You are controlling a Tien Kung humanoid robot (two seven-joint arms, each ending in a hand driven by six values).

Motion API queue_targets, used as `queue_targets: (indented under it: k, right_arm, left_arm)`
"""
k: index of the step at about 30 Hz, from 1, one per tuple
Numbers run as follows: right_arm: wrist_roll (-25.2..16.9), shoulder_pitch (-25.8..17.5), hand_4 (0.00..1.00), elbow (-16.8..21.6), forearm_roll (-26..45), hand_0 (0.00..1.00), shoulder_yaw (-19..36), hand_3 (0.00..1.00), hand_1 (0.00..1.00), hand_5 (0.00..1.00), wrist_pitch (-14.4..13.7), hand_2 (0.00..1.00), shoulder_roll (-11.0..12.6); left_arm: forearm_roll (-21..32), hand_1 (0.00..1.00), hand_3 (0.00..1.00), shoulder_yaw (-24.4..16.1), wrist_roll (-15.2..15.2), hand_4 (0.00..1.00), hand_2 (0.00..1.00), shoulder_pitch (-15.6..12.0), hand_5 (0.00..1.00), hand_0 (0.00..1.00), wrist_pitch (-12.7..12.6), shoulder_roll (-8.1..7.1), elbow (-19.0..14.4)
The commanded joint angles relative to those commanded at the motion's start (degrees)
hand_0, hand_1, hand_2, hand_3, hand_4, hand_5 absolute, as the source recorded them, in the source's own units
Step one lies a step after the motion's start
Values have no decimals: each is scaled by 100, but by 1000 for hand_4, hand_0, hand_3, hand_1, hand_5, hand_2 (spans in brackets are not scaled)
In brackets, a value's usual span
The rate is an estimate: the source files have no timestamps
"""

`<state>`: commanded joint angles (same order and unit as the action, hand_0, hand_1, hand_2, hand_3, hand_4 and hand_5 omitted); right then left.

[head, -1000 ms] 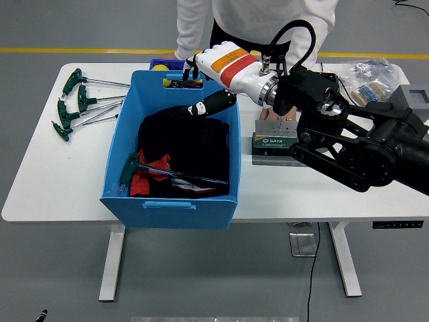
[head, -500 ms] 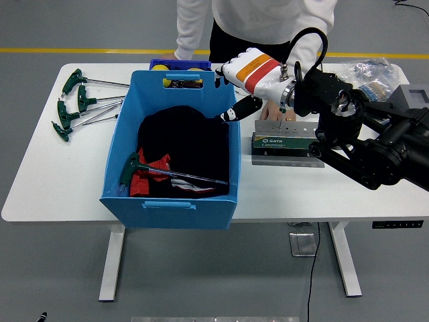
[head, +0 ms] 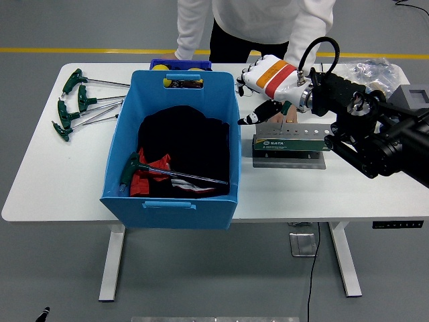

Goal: Lift tool from toolbox,place it in box,lift tool from toolbox,place it in box

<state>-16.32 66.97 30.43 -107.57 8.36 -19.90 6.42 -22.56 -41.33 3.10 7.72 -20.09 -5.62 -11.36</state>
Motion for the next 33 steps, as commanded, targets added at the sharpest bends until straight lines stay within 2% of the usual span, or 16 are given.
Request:
queue_targets:
  k: [3,11,21,29,33]
  right_arm:
    - [-39,-28,998,-189,134,652,-156,420,615,729,26,668,-16]
    - [-80,-173,998,-318,530,649,-389,412,612,743,27,662,23]
    - [-176,-250,998,-551,682,644,-604,403,607,762,-32,648,-4]
    - [-268,-290,998,-815,409,644,-760,399,606,766,-199,646,-55]
    - [-370,-278,998,-948,-12,647,-649,397,607,770,-219,643,-67]
  left_arm:
    - [18,614,701,15,-2,887,673,12,800,652,-3,4,1]
    - [-44,613,702,-19,24,887,671,33,800,651,-2,19,-2]
    - [-6,613,702,13,14,887,671,72,798,651,-16,30,-7]
    - [-17,615,702,28,32,887,671,149,797,651,-25,34,-20]
    - [-17,615,702,36,40,888,671,187,797,650,-33,33,-25]
